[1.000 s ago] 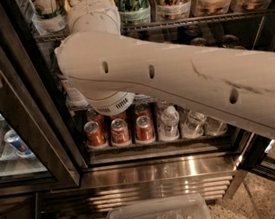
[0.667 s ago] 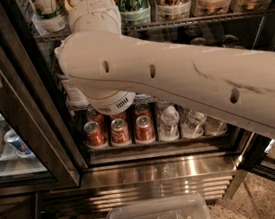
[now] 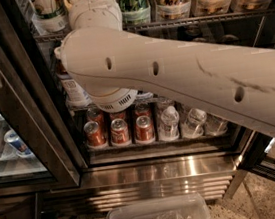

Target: Pick 7up can from top shelf of fridge

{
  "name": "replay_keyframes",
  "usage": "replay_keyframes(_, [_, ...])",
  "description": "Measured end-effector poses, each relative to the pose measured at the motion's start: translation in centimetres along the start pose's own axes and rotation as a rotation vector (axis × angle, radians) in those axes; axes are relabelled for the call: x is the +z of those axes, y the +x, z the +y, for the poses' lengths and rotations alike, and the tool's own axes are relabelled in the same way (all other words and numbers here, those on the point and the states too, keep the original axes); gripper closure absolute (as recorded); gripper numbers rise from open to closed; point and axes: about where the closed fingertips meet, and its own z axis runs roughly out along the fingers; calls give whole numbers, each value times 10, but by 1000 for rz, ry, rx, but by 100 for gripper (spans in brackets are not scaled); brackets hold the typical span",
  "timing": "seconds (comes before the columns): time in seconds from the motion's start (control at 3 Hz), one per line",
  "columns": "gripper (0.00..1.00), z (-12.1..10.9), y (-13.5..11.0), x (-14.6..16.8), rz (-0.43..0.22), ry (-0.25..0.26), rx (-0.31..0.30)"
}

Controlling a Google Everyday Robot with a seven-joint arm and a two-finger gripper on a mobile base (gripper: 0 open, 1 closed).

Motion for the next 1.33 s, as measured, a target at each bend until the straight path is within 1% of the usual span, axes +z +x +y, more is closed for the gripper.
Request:
replay_keyframes(0.33, [100,-3,-20,-4,-37,-5,28])
replay_keyframes(0.67, [100,-15,-38,-5,-83,1,66])
replay_keyframes(1.0, [100,-16,-39,-5,-85,1,68])
replay_keyframes(1.33, [100,-13,-38,-18,-61,-45,80])
